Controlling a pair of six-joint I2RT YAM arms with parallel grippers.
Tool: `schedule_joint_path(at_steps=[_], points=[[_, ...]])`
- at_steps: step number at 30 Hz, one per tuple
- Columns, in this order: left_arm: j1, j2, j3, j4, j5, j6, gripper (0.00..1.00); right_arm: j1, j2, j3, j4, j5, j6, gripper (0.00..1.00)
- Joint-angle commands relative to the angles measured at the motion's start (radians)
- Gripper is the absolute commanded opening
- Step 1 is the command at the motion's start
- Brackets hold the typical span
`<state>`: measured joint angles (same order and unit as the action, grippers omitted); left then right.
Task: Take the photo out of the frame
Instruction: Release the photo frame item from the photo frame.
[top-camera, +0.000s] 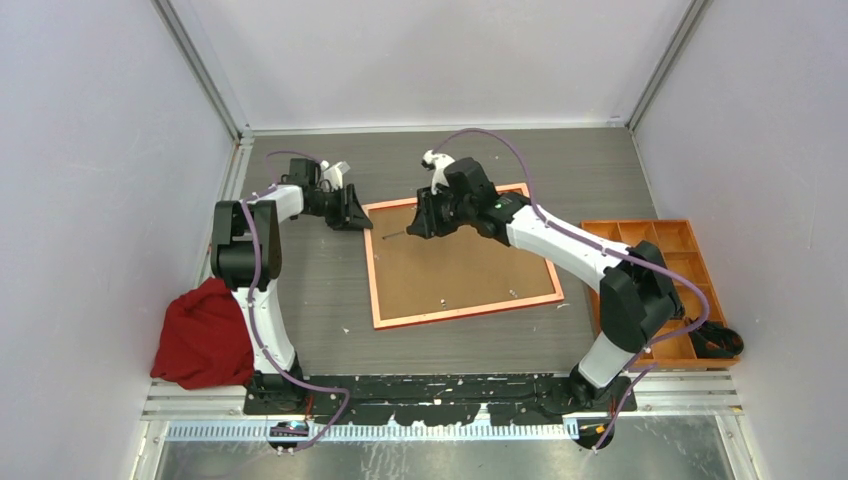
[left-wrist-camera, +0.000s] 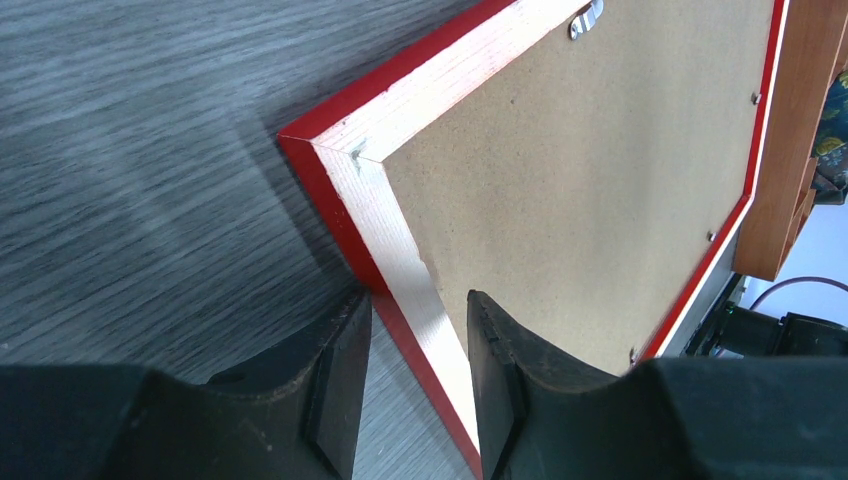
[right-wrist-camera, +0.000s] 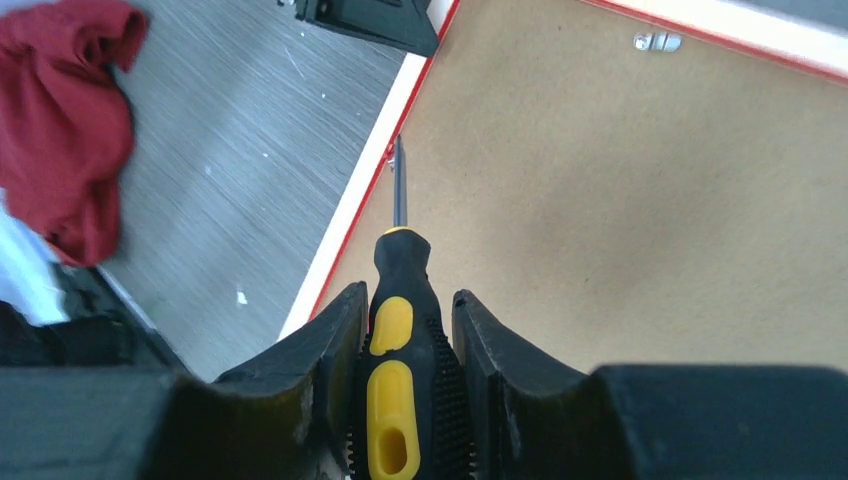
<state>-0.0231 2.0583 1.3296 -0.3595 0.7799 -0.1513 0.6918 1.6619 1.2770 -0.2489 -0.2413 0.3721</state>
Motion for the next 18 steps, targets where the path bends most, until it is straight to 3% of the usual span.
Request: schedule_joint_path(at_steps=[1,4,12,18], points=[[0.002,0.023,0.024,-0.015,0.018,-0.002,0.42,0.114,-0.055,0.096,-0.120,0.132,-0.402,0.01],[0.002,0.026,0.028,-0.018,0.018,-0.002,0.42,0.227,-0.069,0.086,-0.147,0.312,-0.629,0.01],[0.002,0.036,0.034,-0.029,0.023,-0.001,0.42,0.459,-0.003,0.091,-0.128,0.661,-0.958,0.01],[0.002,0.041,0.036,-0.034,0.039,0.002,0.42,0.549,0.044,0.050,-0.039,0.837,-1.193,0.01]])
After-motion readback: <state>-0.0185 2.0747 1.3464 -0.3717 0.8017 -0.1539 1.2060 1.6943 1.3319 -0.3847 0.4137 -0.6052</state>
